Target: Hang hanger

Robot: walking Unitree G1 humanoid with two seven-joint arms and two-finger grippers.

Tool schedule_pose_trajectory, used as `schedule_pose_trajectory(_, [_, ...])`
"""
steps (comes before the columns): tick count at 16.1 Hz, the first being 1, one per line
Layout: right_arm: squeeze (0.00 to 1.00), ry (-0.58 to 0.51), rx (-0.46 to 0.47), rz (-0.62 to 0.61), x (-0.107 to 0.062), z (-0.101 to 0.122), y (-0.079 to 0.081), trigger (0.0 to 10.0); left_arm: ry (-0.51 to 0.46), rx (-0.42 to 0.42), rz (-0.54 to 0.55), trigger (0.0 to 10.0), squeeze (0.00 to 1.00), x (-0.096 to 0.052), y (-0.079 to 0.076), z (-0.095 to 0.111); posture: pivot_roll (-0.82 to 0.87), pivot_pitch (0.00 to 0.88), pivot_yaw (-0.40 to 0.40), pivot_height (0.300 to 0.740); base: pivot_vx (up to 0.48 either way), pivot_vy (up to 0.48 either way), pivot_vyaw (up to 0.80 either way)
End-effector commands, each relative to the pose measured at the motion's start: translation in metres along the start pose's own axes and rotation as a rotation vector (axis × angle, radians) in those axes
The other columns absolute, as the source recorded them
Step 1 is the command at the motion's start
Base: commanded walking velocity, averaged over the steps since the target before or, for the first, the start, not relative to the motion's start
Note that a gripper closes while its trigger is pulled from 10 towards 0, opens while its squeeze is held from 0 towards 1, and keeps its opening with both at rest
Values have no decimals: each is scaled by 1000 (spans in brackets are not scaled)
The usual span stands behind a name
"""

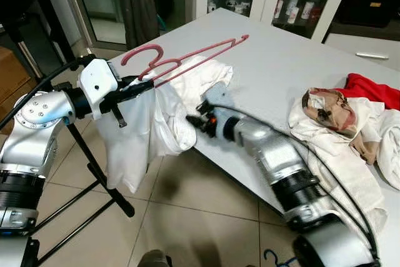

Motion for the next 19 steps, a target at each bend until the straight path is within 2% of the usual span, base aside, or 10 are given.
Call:
schedule_pose_trajectory(1, [996,-9,17,-5,2,-2,-1,10000,-10,22,7,0,0,1,5,4,56,0,22,740,0,0,0])
schedule_pose_trajectory(2, [737,-5,31,13,5,-4,4,10000,-9,21,7,0,0,1,5,4,65,0,24,740,0,0,0])
schedule_pose_trajectory(3, [0,-6,44,23,10,-5,8,10000,-10,21,7,0,0,1,5,4,68,0,23,740,0,0,0])
schedule_pose_trajectory(7, [0,2,55,-7,19,-11,8,10000,-11,20,9,0,0,1,4,4,70,0,22,740,0,0,0])
schedule_pose_trajectory(8, [0,23,81,31,22,-17,14,10000,-12,19,10,0,0,1,4,4,70,0,22,740,0,0,0])
schedule_pose_trajectory(9, [0,35,128,79,24,-23,22,3765,-13,17,10,0,0,1,3,4,70,0,22,740,0,0,0])
schedule_pose_trajectory(10, [0,18,156,113,23,-21,26,0,-14,16,11,0,0,1,3,5,70,0,22,740,0,0,0])
schedule_pose_trajectory(14, [0,-10,199,132,21,-17,20,0,-13,15,14,0,0,1,3,4,68,0,20,740,0,0,0])
schedule_pose_trajectory(19, [0,-38,161,125,17,-16,14,0,-15,17,19,0,0,2,4,4,62,0,20,740,0,0,0])
Point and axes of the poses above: a point about 5 cm out from each wrist's last joint towards the gripper, its own x axis pointing out of the wrist towards the gripper, its own z axis along the axis of the wrist's last joint, y = z × x, the point moved 3 cm from there along x, pointing out of the wrist towards the gripper, and after that the axes turned 14 degrees about x, right-handed, at the moved point
